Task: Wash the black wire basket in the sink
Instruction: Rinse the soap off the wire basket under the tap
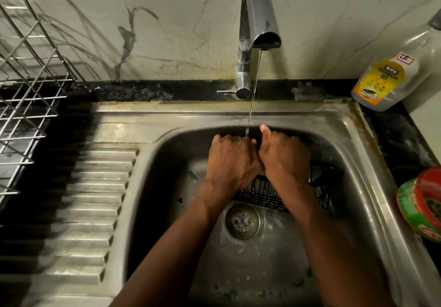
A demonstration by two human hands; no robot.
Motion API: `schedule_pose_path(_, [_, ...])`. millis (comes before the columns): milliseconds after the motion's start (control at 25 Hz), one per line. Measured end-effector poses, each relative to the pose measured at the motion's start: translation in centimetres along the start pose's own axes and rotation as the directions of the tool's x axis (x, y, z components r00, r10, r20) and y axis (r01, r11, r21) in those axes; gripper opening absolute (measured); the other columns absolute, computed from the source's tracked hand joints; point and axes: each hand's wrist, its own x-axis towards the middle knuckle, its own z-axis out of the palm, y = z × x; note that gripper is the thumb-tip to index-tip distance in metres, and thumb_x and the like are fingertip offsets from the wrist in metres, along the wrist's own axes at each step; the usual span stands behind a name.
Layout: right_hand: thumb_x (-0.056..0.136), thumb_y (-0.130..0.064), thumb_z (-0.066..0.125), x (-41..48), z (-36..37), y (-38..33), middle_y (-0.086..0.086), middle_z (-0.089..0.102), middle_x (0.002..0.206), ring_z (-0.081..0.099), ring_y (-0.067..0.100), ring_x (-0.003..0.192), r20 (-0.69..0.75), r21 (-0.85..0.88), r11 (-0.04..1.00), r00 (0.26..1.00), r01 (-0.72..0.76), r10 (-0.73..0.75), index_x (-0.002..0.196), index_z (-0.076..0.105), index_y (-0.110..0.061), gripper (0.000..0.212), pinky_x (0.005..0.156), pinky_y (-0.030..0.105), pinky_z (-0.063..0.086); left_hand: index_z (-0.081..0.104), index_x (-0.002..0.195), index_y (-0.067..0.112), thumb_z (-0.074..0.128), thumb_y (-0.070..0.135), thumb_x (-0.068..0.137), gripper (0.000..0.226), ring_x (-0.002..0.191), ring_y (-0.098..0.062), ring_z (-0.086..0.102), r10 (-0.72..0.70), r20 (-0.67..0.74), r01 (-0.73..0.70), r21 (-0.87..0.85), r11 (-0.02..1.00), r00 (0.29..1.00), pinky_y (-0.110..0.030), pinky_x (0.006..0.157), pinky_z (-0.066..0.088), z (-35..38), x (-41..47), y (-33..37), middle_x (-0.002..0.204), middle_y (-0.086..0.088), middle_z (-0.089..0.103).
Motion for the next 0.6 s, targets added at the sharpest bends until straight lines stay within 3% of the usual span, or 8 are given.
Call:
schedule_pose_path(80, [0.107, -0.048, 0.032, 0.1, -0.3, 1.1, 0.014, 0.069, 0.069, 0.06, 0.03, 0.057, -0.003, -0.022, 0.999, 1.0, -0.031, 0.031, 0.077, 0.072, -0.01, 0.062, 0.056, 0.029, 0.034, 0.042, 0.055, 0.021, 0.037, 0.04, 0.103, 0.052, 0.057, -0.023, 0.054, -0.11, 0.102, 0.107, 0.029, 0.994, 0.989, -0.033, 0.063, 0.038, -0.7, 1.7, 0.2, 0.061, -0.002, 0.061])
schedule_pose_path(160, [0.105, -0.052, 0.031, 0.2, 0.0, 1.8, 0.013, 0.07, 0.071, 0.063, 0.031, 0.062, 0.076, -0.073, 0.996, 0.995, -0.055, 0.06, 0.079, 0.073, -0.012, 0.063, 0.059, 0.03, 0.039, 0.055, 0.063, 0.019, 0.039, 0.048, 0.102, 0.051, 0.061, -0.024, 0.054, -0.199, 0.15, 0.199, 0.016, 0.98, 0.968, -0.031, 0.061, 0.039, -0.6, 3.3, 0.4, 0.071, -0.006, 0.068])
schedule_pose_path(240, [0.103, -0.053, 0.033, 0.6, 0.3, 1.8, 0.012, 0.072, 0.077, 0.068, 0.033, 0.071, 0.101, -0.084, 0.992, 0.99, -0.092, 0.1, 0.083, 0.075, -0.014, 0.061, 0.063, 0.032, 0.045, 0.069, 0.078, 0.018, 0.038, 0.047, 0.102, 0.05, 0.071, -0.028, 0.066, -0.205, 0.154, 0.203, 0.033, 0.979, 0.967, -0.033, 0.067, 0.046, -0.3, 3.8, 0.8, 0.08, -0.008, 0.073])
schedule_pose_path(360, [0.102, -0.05, 0.036, 1.1, 0.1, 1.7, 0.012, 0.072, 0.084, 0.068, 0.032, 0.078, 0.155, -0.082, 0.987, 0.976, -0.139, 0.151, 0.085, 0.073, -0.015, 0.054, 0.065, 0.032, 0.04, 0.07, 0.094, 0.024, 0.023, 0.045, 0.107, 0.054, 0.097, -0.025, 0.067, -0.048, 0.117, 0.049, -0.005, 0.999, 0.992, -0.044, 0.093, 0.044, 0.1, 0.6, 0.6, 0.096, -0.002, 0.074])
schedule_pose_path(480, [0.102, -0.048, 0.034, 0.6, 0.0, 1.9, 0.006, 0.064, 0.071, 0.058, 0.023, 0.065, 0.193, -0.111, 0.985, 0.97, -0.129, 0.149, 0.079, 0.069, -0.016, 0.053, 0.063, 0.032, 0.037, 0.056, 0.14, 0.02, 0.025, 0.046, 0.11, 0.051, 0.137, -0.024, 0.048, 0.181, 0.125, -0.178, -0.033, 0.983, 0.975, -0.047, 0.121, 0.026, 0.3, -3.8, -0.9, 0.141, -0.005, 0.058])
schedule_pose_path(520, [0.102, -0.048, 0.034, 0.3, -0.1, 1.8, 0.004, 0.06, 0.068, 0.056, 0.022, 0.064, 0.199, -0.115, 0.983, 0.966, -0.145, 0.166, 0.079, 0.068, -0.016, 0.052, 0.063, 0.032, 0.037, 0.052, 0.145, 0.019, 0.027, 0.047, 0.109, 0.052, 0.139, -0.024, 0.046, 0.222, 0.136, -0.222, -0.014, 0.975, 0.966, -0.047, 0.122, 0.025, 0.0, -4.1, -1.6, 0.145, -0.005, 0.055])
schedule_pose_path(600, [0.103, -0.049, 0.034, -0.1, -0.2, 1.8, 0.005, 0.058, 0.07, 0.056, 0.023, 0.068, 0.209, -0.106, 0.971, 0.95, -0.215, 0.233, 0.082, 0.067, -0.015, 0.052, 0.067, 0.033, 0.041, 0.063, 0.125, 0.023, 0.028, 0.044, 0.109, 0.044, 0.118, -0.023, 0.058, 0.214, 0.129, -0.213, -0.018, 0.977, 0.968, -0.043, 0.11, 0.036, -0.1, -2.4, -2.5, 0.121, -0.001, 0.066])
